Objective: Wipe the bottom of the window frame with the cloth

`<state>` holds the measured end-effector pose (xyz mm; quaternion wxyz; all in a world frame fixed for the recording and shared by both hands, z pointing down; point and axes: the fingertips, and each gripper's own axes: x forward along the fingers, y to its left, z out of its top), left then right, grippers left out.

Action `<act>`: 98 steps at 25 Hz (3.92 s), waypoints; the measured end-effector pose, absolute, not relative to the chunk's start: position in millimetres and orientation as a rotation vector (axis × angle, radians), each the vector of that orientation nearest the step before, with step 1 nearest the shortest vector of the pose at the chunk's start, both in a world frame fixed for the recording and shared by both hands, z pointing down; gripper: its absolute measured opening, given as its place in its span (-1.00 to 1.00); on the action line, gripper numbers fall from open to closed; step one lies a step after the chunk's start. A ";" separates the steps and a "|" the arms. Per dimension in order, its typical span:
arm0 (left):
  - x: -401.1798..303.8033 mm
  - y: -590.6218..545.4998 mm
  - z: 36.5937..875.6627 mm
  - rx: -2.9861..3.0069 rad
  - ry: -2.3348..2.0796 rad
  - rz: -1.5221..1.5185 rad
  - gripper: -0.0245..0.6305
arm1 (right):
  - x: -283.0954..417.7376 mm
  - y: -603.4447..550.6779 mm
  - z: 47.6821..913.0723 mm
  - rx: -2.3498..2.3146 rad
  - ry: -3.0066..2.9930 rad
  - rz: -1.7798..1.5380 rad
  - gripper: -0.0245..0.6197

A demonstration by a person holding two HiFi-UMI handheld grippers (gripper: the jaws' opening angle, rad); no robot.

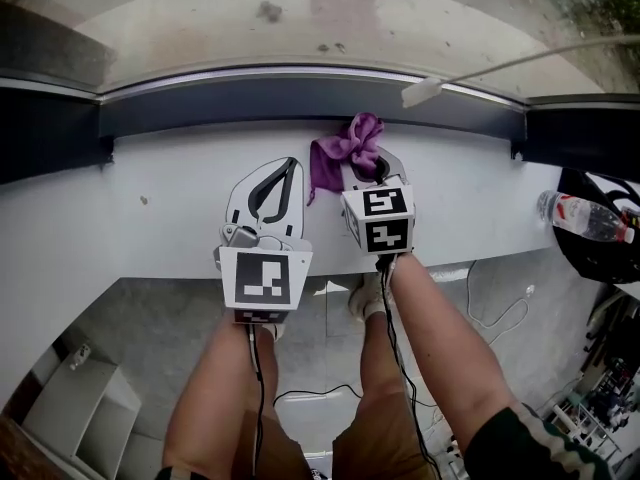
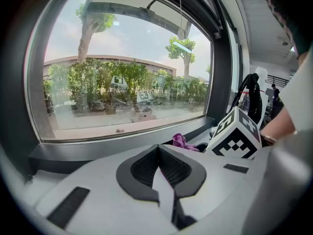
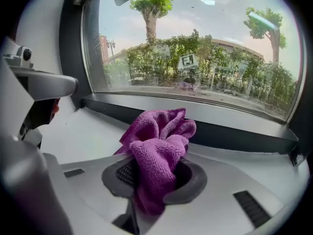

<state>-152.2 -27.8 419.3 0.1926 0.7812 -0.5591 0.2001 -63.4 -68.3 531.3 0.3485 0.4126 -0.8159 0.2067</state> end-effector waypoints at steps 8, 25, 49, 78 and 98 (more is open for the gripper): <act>-181.6 -18.4 425.9 2.158 -1.587 0.559 -0.90 | -91.1 -70.0 526.0 1.063 -2.123 0.473 -0.58; -262.2 -3.0 433.9 2.092 -1.666 0.580 -0.90 | -164.1 -54.5 530.1 1.030 -2.118 0.435 -0.58; -334.4 29.4 448.1 1.981 -1.727 0.558 -0.90 | -233.4 -31.0 527.5 0.985 -2.129 0.394 -0.58; -454.5 94.8 442.1 1.740 -1.957 0.536 -0.90 | -416.5 9.8 522.1 0.531 -2.307 0.296 -0.57; -472.1 116.7 428.0 1.680 -2.018 0.505 -0.90 | -493.9 35.1 520.2 0.294 -2.337 0.262 -0.57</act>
